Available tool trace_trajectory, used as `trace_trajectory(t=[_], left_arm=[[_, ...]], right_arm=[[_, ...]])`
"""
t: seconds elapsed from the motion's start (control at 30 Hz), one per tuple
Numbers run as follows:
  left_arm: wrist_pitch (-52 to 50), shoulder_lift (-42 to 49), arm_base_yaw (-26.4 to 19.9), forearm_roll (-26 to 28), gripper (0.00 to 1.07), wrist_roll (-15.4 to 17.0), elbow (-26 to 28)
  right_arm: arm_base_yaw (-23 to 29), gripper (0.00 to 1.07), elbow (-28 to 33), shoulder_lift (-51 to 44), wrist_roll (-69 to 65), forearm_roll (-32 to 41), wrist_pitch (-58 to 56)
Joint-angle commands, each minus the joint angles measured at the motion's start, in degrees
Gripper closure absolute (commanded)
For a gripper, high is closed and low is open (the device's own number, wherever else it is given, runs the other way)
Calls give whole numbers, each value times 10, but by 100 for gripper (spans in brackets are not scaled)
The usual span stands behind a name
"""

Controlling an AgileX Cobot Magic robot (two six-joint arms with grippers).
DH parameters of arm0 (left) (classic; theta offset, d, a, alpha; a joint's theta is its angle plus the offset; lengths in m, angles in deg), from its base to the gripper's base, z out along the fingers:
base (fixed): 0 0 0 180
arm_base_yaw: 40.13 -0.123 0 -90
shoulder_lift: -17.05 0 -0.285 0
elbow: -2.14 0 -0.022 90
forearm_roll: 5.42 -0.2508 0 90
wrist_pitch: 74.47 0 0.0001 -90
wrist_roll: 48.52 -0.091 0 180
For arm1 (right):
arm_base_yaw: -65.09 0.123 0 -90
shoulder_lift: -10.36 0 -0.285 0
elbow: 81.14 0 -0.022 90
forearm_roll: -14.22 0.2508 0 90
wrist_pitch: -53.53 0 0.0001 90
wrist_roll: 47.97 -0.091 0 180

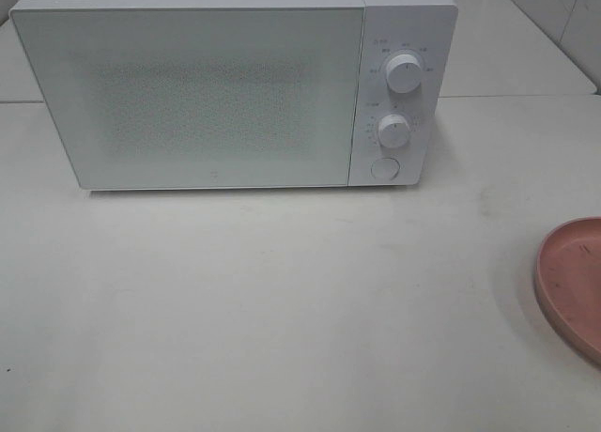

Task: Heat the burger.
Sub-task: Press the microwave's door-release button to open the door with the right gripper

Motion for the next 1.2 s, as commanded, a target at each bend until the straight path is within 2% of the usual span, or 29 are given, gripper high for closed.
trace_trajectory(t=[0.03,0.6,0.87,1.2], left_arm=[[-5,14,1,5,9,2,-2],[-5,14,1,5,9,2,-2],[-5,14,1,5,9,2,-2],[-5,14,1,5,9,2,-2]], right_arm=[[-3,36,1,-14,3,-1,3],[-3,36,-9,-10,3,7,19],[-3,36,-10,44,3,13,106],[-3,36,31,107,1,14,223]])
